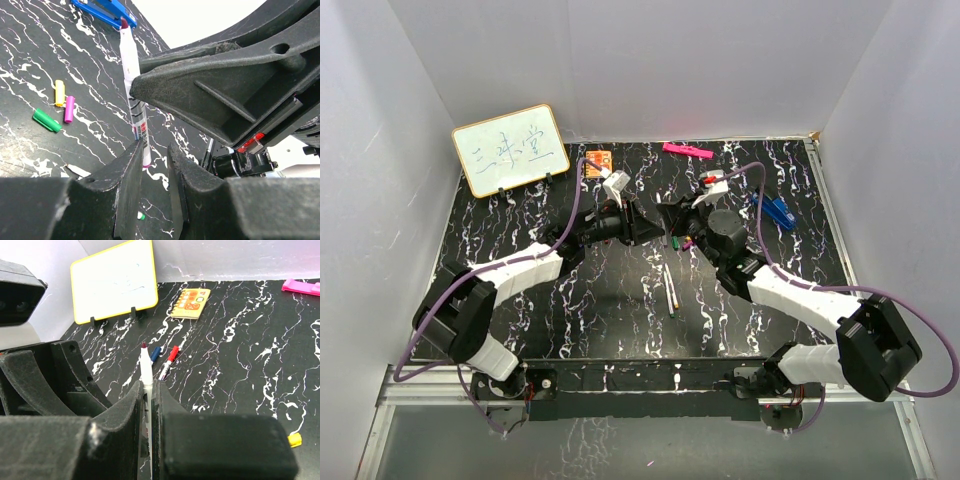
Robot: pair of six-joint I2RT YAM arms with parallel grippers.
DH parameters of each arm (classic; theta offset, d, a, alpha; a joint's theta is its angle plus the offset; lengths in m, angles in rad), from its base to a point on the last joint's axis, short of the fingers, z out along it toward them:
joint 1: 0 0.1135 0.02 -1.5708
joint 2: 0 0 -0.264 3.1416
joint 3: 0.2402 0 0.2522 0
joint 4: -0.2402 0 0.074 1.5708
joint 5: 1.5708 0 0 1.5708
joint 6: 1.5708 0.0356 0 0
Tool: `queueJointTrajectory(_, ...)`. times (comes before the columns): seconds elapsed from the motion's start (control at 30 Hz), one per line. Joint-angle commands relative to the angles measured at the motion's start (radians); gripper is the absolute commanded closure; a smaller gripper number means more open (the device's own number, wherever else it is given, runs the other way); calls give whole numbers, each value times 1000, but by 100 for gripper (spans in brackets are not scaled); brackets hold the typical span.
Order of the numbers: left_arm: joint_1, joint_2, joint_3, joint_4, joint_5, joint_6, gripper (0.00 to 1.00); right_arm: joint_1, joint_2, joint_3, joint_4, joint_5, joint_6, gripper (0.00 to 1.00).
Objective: Insert the pens into the pen caps
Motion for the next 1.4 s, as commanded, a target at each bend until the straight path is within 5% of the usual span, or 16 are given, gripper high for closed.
queueJointTrajectory(0.0,-1,-1,-10,11,-24,18,75,6,-27,-4,108,-62,46,100)
queueJointTrajectory(0.43,0,-91,-17,-113,-129,127,73,6,-36,5,74,-57,30,100)
queueJointTrajectory(1.0,-1,-58,-32,-23,-72,82,68,6,11,-1,131,-105,107,100)
queueJointTrajectory(1.1,0,-61,-33,-13,-57,87,75,6,20,2,135,-109,109,100)
queueJointTrajectory(1.23,0,-82,-44,-7,-69,95,97,7,28,2,124,-95,100,100)
queueJointTrajectory(1.37,0,-106,-60,-9,-109,107,100,6,31,-1,111,-89,93,100)
